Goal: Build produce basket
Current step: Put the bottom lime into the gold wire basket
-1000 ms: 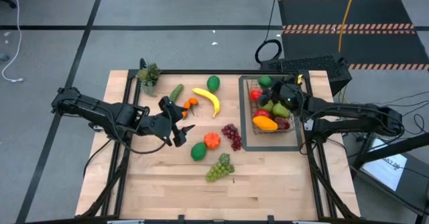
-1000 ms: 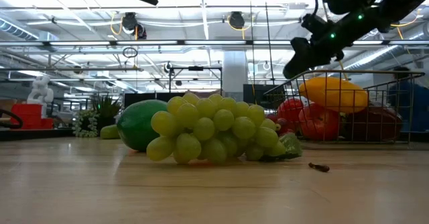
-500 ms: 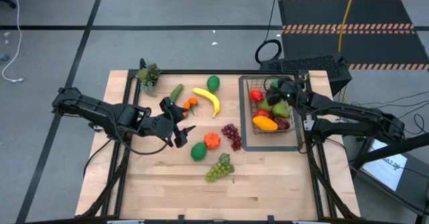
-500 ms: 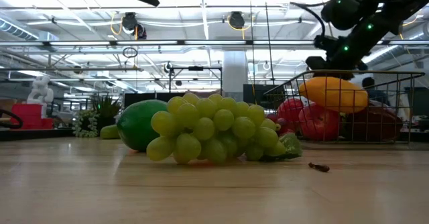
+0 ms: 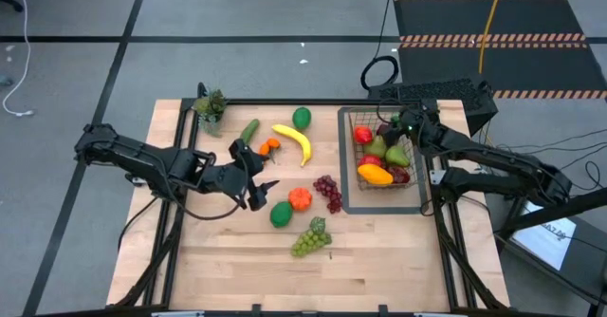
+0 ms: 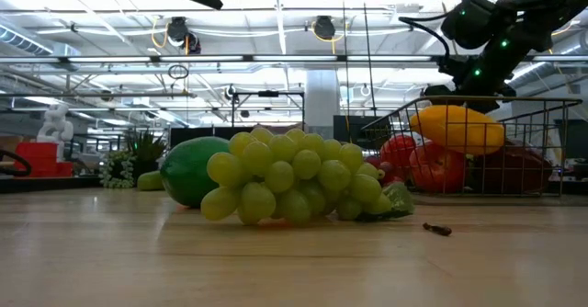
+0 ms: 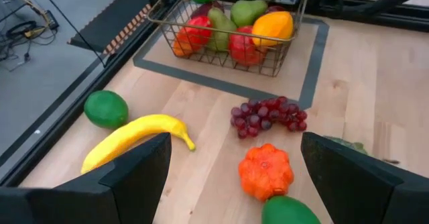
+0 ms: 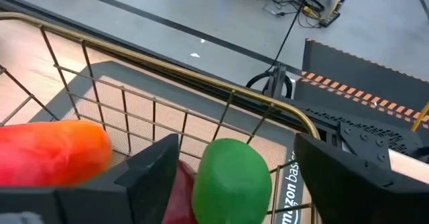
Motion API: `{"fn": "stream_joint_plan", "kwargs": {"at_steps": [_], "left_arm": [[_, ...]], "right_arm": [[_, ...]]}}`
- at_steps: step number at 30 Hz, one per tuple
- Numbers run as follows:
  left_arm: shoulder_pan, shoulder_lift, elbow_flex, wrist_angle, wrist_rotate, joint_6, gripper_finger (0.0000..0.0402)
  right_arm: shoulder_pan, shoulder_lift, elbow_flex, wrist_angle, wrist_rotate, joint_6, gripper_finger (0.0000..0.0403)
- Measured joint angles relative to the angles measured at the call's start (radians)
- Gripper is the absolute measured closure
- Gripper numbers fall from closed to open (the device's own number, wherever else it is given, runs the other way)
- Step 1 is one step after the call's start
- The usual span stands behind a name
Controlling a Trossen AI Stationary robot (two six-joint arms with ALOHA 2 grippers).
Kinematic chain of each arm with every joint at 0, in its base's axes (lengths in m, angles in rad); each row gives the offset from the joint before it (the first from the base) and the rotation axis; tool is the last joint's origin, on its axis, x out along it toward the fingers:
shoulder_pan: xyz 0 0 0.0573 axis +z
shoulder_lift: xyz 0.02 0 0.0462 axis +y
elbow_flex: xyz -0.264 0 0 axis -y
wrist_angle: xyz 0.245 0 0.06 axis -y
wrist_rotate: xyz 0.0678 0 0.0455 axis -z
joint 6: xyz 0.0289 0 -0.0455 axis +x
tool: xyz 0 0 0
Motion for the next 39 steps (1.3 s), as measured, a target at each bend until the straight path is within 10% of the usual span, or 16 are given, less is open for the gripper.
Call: {"fn": "stream_joint_plan", "kwargs": {"at_steps": [15,39], "left_arm": [[-0.008,0.001,0.0,-0.01,0.023,0.053,0.0066],[-0.287,0.439,0.0,-0.008,-0.041,-0.36,0.0011]], "right_arm": [[0.165,-0.25,0.0,0.059,-0.286,0.028,0.008],[0.219,-0.525,0.0,0.052,-0.271,-0.092,0.008]]}}
